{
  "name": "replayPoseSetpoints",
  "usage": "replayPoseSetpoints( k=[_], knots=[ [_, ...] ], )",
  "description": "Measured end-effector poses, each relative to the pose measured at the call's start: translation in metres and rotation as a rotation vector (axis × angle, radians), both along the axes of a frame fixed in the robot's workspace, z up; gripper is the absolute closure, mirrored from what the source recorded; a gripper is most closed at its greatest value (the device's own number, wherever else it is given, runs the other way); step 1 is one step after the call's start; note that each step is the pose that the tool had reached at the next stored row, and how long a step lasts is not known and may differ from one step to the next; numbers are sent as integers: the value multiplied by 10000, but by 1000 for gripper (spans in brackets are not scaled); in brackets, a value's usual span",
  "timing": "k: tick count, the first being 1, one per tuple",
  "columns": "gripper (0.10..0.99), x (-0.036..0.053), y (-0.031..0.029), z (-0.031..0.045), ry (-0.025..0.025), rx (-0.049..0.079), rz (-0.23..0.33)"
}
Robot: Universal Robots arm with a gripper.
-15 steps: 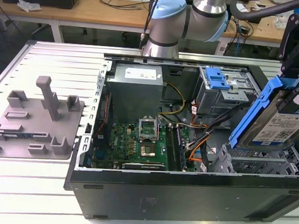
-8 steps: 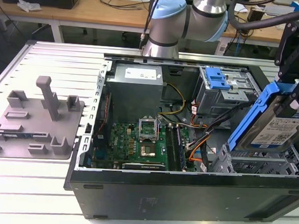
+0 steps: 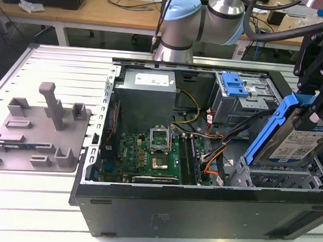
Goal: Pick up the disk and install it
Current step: 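Insert the disk into the insertion slot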
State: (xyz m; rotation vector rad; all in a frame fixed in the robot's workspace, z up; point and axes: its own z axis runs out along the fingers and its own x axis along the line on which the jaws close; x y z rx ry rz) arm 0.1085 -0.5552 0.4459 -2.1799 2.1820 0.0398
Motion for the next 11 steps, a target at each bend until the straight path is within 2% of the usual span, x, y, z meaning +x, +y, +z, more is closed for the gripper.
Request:
replayPoseSetpoints(
  k=[8,11],
  knots=[
    [718,5,-22,-47,4,5,-34],
    [718,5,-29,-49,40,6,-94]
  ],
)
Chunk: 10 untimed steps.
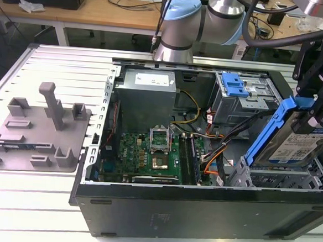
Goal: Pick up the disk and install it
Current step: 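Insert the disk into the insertion slot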
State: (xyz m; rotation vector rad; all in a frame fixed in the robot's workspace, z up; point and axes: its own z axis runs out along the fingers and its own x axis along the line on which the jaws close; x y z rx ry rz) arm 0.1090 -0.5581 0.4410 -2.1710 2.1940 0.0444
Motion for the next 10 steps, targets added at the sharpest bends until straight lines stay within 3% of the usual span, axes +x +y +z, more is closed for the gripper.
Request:
replayPoseSetpoints(
  k=[6,10],
  knots=[
    [718,0,-1,9,9,0,-40],
    [718,0,-1,66,10,1,-61]
  ],
)
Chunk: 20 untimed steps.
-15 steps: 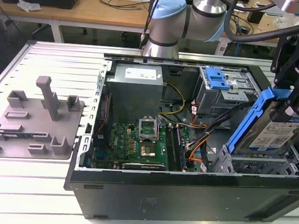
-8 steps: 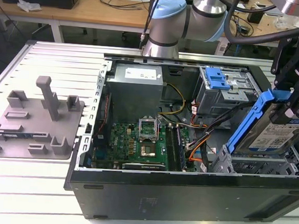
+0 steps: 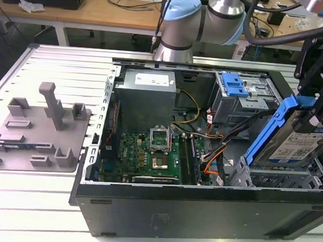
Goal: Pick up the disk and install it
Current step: 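Insert the disk into the insertion slot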
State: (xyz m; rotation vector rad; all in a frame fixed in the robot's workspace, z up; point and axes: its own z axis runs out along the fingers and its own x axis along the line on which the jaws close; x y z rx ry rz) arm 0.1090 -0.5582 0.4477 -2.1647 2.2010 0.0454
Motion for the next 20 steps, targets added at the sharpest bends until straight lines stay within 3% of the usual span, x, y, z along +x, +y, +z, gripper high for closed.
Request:
replayPoseSetpoints(
  k=[20],
  knots=[
    [718,5,-2,-14,2,-2,-120]
  ],
)
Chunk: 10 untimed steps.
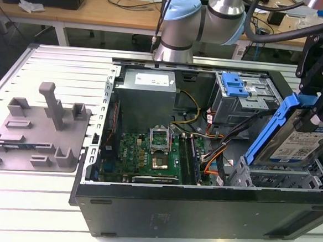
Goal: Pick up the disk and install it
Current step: 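Insert the disk into the insertion slot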
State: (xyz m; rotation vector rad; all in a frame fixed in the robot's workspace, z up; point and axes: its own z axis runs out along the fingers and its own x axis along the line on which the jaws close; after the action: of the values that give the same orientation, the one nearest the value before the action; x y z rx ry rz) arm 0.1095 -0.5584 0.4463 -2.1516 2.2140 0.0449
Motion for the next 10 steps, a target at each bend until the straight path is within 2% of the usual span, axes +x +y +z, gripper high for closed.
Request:
replayPoseSetpoints(
  k=[10],
  knots=[
    [718,7,-3,-48,10,-1,-75]
  ],
)
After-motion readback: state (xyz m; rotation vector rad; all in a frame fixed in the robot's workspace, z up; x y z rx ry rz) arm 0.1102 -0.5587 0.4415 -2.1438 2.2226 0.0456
